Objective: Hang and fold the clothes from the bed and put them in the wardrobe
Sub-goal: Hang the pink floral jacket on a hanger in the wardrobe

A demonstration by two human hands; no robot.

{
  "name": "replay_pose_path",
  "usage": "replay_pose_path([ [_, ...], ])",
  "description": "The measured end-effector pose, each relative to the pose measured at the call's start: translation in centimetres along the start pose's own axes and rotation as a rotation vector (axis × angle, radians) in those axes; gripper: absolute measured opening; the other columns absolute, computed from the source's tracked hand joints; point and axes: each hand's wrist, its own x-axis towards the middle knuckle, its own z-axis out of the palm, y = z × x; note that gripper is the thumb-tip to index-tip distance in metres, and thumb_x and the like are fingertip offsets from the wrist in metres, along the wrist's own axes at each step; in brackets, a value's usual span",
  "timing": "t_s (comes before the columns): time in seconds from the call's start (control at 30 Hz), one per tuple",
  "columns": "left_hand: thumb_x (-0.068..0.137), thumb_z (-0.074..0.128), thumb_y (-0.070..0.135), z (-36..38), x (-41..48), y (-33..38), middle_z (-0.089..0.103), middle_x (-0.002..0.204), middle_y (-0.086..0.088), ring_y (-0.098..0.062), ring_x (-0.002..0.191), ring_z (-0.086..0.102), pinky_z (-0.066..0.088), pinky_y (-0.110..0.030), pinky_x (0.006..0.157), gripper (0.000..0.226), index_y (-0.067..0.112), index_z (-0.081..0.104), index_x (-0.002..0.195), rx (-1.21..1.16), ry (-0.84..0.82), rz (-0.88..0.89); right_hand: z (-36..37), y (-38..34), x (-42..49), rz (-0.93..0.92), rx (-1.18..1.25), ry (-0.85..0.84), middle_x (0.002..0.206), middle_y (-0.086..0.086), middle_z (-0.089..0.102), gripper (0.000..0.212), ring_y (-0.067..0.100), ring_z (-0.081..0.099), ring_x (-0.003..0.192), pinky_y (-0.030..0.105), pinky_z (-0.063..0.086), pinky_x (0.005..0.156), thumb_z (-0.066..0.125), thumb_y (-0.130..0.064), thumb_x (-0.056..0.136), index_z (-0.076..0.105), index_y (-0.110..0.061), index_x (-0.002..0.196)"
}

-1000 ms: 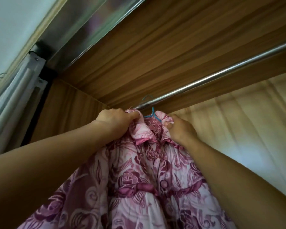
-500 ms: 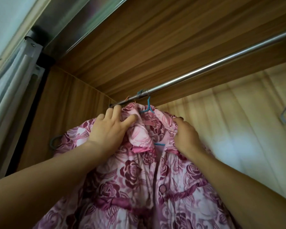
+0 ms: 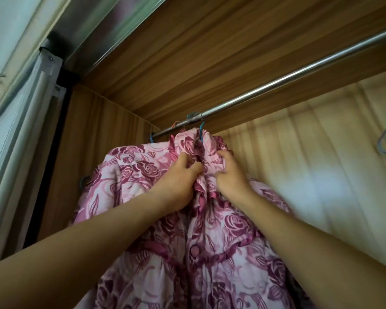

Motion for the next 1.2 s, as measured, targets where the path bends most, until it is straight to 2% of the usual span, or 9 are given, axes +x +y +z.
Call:
replay_pose_path([
  [0.1,0.089,0.057,0.01,1.2,-2.1,0.1,0.023,0.149,-0.006,-0.034,0.133,0.04,0.041,-0.039,0.109,0.051,0.013,0.046,0.139,-0.089,0.015,-0.004,-0.5,2.1,-2.9,-0.064,-0.198,-0.103,0.134,0.01,0.057,0.06,0.029,0.059,0.113,0.031,0.047,0.089,0.058,-0.013,0.095,0.039,-0.028,0.15],
  [0.2,0.089,0.055,0.01,2.1,-4.8,0.3,-0.004,0.167,0.002,-0.03,0.153,0.014,0.035,-0.045,0.117,0.068,0.022,0.032,0.153,-0.068,-0.021,-0.037,-2.5,3.9,-6.2,-0.15,-0.531,-0.151,0.123,0.008,0.053,0.057,0.031,0.05,0.118,0.04,0.045,0.094,0.056,-0.029,0.097,0.037,-0.032,0.151],
  [0.33,0.096,0.049,0.03,2.5,-8.7,2.2,-0.019,0.167,-0.001,-0.033,0.153,-0.006,0.023,-0.051,0.12,0.077,0.031,0.007,0.16,0.104,-0.081,-0.128,-6.2,5.4,-11.1,-0.191,-0.748,-0.202,0.127,-0.001,0.05,0.056,0.026,0.04,0.127,0.048,0.036,0.107,0.056,-0.039,0.095,0.043,-0.036,0.149],
  [0.4,0.097,0.047,0.036,2.3,-10.7,3.9,-0.008,0.168,-0.007,-0.037,0.153,-0.001,0.025,-0.054,0.121,0.071,0.026,0.015,0.159,0.202,-0.099,-0.13,-7.7,5.6,-13.3,-0.16,-0.746,-0.241,0.134,-0.001,0.049,0.046,0.025,0.04,0.13,0.045,0.036,0.109,0.058,-0.038,0.095,0.055,-0.034,0.14],
  [0.5,0.093,0.05,0.032,1.8,-13.5,6.7,0.034,0.155,-0.011,-0.034,0.14,0.031,0.037,-0.049,0.111,0.051,0.015,0.051,0.142,0.148,-0.096,-0.037,-9.4,5.5,-17.0,-0.073,-0.746,-0.396,0.144,-0.004,0.041,0.053,0.023,0.038,0.132,0.04,0.039,0.109,0.056,-0.04,0.094,0.048,-0.033,0.146],
  [0.57,0.093,0.049,0.033,1.8,-15.0,8.4,0.051,0.14,-0.006,-0.03,0.126,0.048,0.042,-0.043,0.106,0.045,0.014,0.06,0.132,0.041,-0.132,0.003,-10.5,5.3,-19.3,-0.042,-0.768,-0.464,0.143,-0.005,0.042,0.055,0.022,0.039,0.133,0.041,0.042,0.106,0.054,-0.043,0.093,0.046,-0.034,0.146],
  [0.9,0.094,0.06,0.044,5.2,-19.2,15.5,0.041,0.148,-0.004,-0.03,0.135,0.046,0.043,-0.044,0.106,0.068,0.019,0.035,0.152,-0.151,-0.531,-0.124,-17.6,1.9,-27.8,0.242,-0.862,-0.721,0.113,0.004,0.057,0.042,0.028,0.056,0.11,0.039,0.05,0.092,0.055,-0.053,0.084,0.062,-0.03,0.119],
  [1.03,0.094,0.06,0.046,6.6,-19.7,17.1,0.049,0.139,-0.008,-0.031,0.125,0.054,0.048,-0.041,0.099,0.063,0.018,0.043,0.147,-0.285,-0.565,-0.073,-21.1,0.2,-31.4,0.409,-0.86,-0.715,0.093,-0.018,0.051,0.037,0.018,0.057,0.099,0.03,0.044,0.079,0.061,-0.052,0.089,0.062,-0.032,0.12],
  [1.2,0.092,0.062,0.047,8.3,-22.6,19.8,0.056,0.132,-0.008,-0.03,0.118,0.057,0.051,-0.041,0.095,0.055,0.018,0.051,0.137,-0.443,-0.603,0.057,-23.8,-3.1,-37.6,0.671,-1.048,-0.71,0.138,0.004,0.057,0.064,0.023,0.055,0.123,0.031,0.046,0.094,0.058,-0.06,0.091,0.045,-0.032,0.146],
])
